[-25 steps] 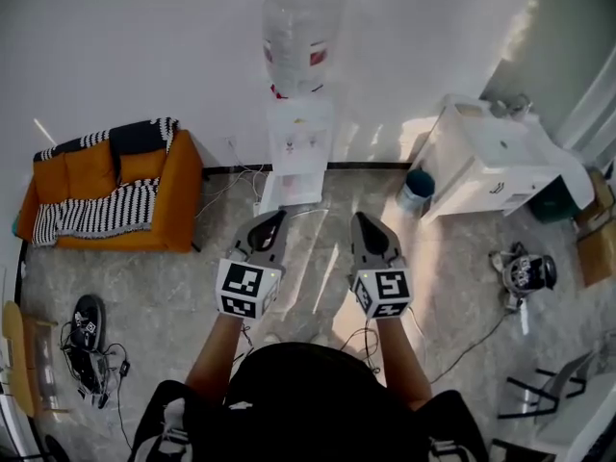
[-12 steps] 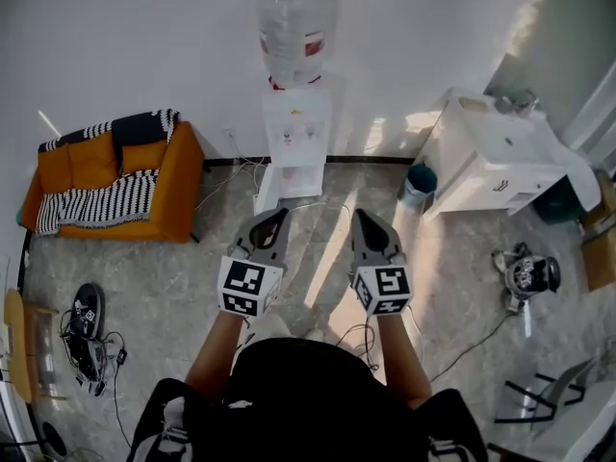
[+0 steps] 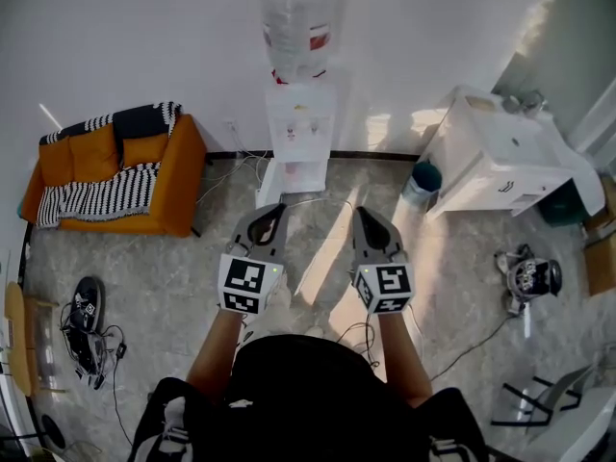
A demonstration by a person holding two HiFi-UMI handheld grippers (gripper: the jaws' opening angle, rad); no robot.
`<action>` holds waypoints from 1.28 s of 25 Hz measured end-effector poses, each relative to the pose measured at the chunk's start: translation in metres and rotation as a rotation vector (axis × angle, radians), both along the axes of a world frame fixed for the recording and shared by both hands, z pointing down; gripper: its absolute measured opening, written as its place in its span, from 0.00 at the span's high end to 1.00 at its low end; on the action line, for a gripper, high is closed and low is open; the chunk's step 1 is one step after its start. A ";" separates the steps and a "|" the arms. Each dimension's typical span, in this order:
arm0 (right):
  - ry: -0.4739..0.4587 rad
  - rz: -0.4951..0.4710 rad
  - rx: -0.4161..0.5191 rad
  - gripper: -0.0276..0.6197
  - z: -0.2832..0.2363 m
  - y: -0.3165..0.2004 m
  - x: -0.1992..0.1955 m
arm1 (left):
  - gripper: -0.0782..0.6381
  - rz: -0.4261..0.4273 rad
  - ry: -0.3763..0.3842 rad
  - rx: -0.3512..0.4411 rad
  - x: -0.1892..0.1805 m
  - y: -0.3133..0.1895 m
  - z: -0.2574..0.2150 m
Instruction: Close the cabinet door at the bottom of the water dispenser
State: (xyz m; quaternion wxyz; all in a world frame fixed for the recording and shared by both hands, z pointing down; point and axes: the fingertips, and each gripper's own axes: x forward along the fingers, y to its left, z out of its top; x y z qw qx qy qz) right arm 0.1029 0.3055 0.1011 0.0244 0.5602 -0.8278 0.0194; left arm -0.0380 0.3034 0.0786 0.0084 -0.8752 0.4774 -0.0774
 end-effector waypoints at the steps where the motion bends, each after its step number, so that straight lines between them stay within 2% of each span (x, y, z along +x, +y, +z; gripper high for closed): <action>1: 0.003 -0.001 -0.001 0.91 0.001 -0.003 -0.001 | 0.88 -0.001 0.003 -0.001 -0.002 -0.003 0.001; 9: 0.043 -0.001 -0.011 0.90 0.008 -0.055 -0.014 | 0.88 -0.013 0.009 -0.030 -0.016 -0.060 0.016; 22: 0.049 -0.018 -0.052 0.90 0.012 -0.195 -0.054 | 0.88 -0.004 0.000 -0.081 -0.047 -0.196 0.030; 32: 0.064 0.029 -0.103 0.90 0.022 -0.289 -0.072 | 0.88 0.019 0.014 -0.126 -0.079 -0.293 0.039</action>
